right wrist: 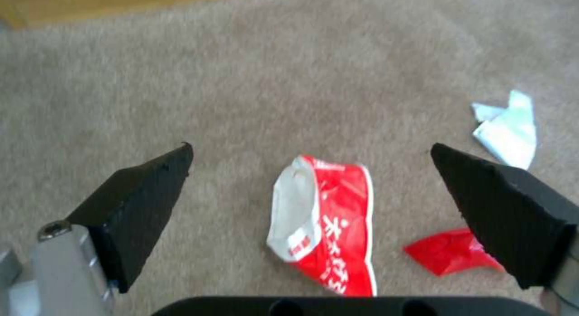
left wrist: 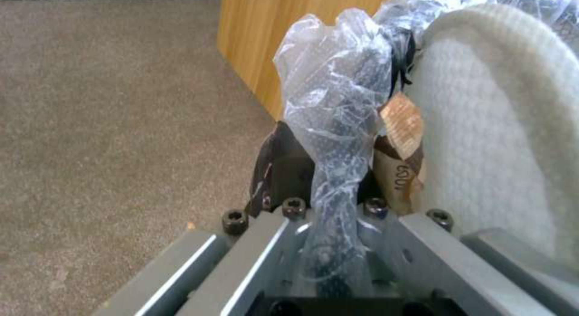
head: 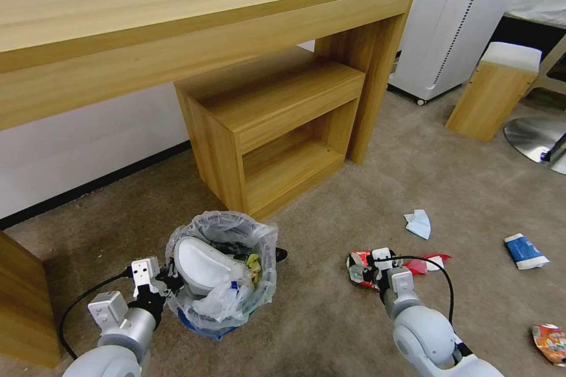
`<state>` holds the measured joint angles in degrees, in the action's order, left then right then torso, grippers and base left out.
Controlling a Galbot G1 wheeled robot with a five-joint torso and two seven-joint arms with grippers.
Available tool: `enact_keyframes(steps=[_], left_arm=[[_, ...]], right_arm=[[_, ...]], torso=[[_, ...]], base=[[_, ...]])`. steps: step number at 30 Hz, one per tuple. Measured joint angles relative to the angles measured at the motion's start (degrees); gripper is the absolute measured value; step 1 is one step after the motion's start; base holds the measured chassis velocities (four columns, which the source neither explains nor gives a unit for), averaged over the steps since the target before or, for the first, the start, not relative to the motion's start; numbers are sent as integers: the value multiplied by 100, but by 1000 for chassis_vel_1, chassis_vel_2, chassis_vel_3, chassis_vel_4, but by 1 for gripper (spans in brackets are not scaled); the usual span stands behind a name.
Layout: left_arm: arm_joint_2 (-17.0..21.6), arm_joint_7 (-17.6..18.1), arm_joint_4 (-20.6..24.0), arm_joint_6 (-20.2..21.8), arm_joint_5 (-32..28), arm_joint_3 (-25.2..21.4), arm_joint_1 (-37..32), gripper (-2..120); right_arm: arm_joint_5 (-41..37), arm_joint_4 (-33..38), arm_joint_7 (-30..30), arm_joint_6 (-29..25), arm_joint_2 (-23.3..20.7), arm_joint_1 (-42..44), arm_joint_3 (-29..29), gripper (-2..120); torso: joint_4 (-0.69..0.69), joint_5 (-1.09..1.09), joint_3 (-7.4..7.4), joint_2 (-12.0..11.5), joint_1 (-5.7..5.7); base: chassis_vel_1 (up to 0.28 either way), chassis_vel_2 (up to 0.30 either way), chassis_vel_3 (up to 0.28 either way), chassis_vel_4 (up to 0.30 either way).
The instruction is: Pick up the trash bin and place the garbage on the floor into it.
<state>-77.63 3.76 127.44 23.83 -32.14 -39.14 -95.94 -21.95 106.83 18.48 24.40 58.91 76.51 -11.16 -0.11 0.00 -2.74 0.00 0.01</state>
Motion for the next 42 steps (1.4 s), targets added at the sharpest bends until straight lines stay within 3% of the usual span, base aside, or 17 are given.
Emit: enact_keyframes(steps=[16,42], left_arm=[[-75,1,-51,-6,18,-15,25,1],[-71,8,-64,-55,3,-68,-6,1]], right_arm=[[185,-772,-256,185,1,-277,394,100],[314,-2011,-393,171,222,-912,310,100]], torso=[[0,0,0,0,0],[0,0,0,0,0]], base=[[0,0,0,0],[0,0,0,0]])
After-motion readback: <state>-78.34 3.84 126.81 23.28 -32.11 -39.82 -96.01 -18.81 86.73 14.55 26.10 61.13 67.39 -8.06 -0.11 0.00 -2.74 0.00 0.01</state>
